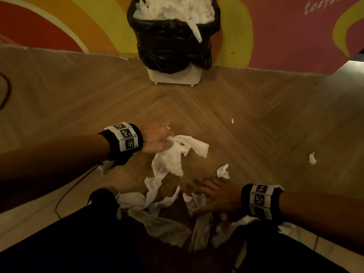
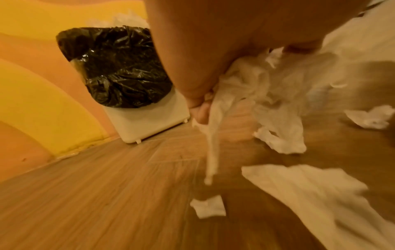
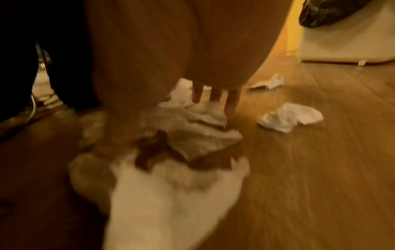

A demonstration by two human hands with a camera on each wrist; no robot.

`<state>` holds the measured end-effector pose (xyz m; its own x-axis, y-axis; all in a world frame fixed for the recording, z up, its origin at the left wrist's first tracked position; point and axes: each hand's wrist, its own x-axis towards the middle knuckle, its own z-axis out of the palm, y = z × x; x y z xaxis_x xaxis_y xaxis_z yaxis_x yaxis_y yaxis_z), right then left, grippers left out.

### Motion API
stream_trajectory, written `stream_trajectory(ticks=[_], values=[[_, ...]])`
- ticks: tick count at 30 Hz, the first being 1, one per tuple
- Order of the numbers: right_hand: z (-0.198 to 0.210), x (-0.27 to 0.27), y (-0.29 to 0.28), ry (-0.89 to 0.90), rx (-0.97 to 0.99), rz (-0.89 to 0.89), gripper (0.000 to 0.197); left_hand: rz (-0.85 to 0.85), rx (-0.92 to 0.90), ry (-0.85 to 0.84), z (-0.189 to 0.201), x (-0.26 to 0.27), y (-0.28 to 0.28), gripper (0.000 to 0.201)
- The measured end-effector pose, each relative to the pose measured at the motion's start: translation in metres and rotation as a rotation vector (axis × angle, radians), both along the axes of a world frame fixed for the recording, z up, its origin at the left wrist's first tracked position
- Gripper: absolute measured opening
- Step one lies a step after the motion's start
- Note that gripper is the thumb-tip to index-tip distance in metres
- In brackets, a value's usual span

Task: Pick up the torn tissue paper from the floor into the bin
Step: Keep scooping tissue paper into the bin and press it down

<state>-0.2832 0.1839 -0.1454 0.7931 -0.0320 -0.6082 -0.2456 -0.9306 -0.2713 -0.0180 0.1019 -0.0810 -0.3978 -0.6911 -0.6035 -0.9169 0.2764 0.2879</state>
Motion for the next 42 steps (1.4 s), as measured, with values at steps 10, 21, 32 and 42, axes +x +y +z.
stream_trajectory(ticks=[10, 21, 32, 42], values=[[-0.009, 0.004, -0.035, -0.368, 0.188, -0.471, 0.03, -0.184, -0.009, -0.184, -0.063, -0.006, 0.033, 0.106], [0.003, 0.021, -0.036, -0.45, 0.163, -0.519, 0.045, -0.109, -0.002, 0.133, -0.06, -0.011, 0.017, 0.036], [-0.021, 0.058, -0.031, -0.112, -0.03, -0.295, 0.064, 0.009, 0.047, 0.129, -0.025, 0.019, 0.003, 0.028], [-0.012, 0.039, -0.054, -0.349, 0.318, -0.915, 0.031, -0.124, -0.065, 0.221, -0.054, 0.011, 0.045, 0.03]])
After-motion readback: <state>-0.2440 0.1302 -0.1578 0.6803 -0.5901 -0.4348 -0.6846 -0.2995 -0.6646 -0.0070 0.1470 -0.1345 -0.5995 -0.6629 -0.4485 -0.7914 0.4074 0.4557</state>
